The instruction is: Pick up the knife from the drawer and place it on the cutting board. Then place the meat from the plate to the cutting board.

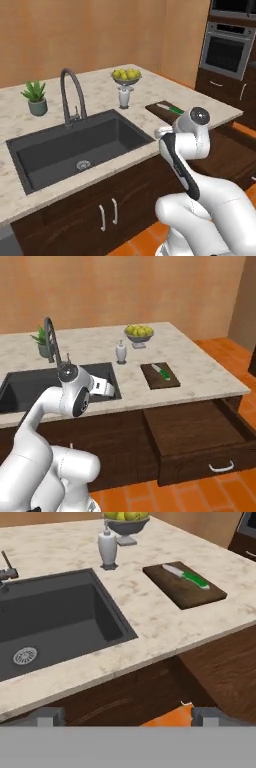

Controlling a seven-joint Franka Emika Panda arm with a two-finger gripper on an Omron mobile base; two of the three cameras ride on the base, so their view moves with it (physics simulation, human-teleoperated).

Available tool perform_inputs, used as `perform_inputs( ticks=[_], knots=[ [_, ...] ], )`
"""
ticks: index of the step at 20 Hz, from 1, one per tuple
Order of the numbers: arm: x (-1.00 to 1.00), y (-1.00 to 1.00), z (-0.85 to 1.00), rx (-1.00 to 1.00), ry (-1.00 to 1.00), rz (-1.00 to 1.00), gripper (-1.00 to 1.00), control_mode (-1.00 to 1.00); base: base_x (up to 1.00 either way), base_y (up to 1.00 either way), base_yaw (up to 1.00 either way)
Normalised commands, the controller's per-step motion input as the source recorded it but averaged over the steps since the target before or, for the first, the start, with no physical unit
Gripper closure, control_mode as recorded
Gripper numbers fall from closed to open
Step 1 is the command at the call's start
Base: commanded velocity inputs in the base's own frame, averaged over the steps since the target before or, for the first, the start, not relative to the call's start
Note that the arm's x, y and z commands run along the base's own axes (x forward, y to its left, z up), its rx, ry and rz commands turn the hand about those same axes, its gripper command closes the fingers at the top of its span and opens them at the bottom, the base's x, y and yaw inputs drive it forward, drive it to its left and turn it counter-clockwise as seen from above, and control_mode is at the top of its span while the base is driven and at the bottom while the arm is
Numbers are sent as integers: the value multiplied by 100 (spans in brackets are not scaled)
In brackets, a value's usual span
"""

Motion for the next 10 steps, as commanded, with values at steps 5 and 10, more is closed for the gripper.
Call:
perform_inputs(
  ticks=[5,10],
  knots=[
    [0,0,0,0,0,0,-100,100,0,-1,53],
    [0,0,0,0,0,0,-100,100,-13,-6,61]
  ],
)
